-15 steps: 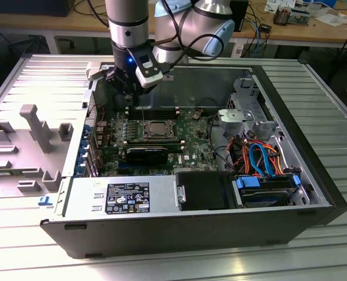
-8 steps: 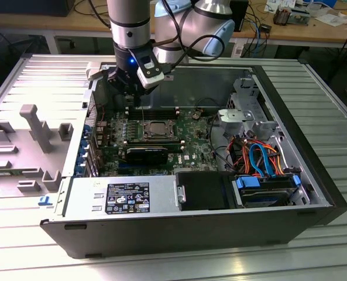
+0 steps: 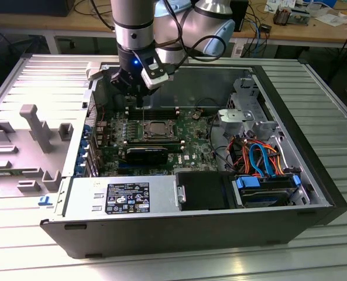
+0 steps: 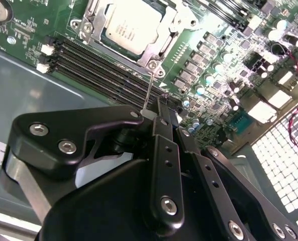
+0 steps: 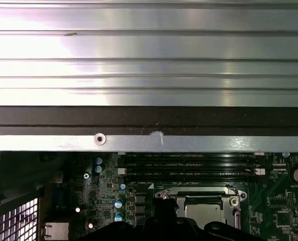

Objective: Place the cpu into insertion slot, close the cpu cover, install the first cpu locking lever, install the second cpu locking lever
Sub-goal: 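Install the first cpu locking lever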

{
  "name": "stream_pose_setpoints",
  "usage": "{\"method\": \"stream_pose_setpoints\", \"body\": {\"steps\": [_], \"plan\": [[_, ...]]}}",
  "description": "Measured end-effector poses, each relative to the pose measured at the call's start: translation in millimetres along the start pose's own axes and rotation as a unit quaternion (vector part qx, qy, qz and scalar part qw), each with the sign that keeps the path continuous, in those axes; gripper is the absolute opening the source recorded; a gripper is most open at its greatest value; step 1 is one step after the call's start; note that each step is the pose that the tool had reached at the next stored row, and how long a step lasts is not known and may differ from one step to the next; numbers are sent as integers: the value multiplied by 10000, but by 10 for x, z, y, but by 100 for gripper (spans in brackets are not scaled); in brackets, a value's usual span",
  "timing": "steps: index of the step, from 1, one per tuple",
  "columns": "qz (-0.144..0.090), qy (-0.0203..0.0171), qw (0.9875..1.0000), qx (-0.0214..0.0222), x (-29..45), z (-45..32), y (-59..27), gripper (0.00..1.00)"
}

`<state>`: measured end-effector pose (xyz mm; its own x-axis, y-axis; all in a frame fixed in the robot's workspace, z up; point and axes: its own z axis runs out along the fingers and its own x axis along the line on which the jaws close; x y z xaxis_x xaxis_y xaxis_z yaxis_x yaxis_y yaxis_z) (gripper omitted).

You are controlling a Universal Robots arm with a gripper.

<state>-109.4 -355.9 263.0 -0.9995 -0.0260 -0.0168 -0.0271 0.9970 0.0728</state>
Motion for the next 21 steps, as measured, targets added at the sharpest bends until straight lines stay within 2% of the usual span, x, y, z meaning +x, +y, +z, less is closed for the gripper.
{"method": "stream_pose_setpoints", "body": {"steps": [2, 6, 10, 21], "plan": [[-81, 6, 10000, -2, -36, 4, -1, 11], [-99, 7, 10000, -2, -99, 13, 0, 11], [-121, 5, 9999, 24, -146, 55, 0, 11], [-127, 6, 9999, 31, -156, 89, -2, 11]]}}
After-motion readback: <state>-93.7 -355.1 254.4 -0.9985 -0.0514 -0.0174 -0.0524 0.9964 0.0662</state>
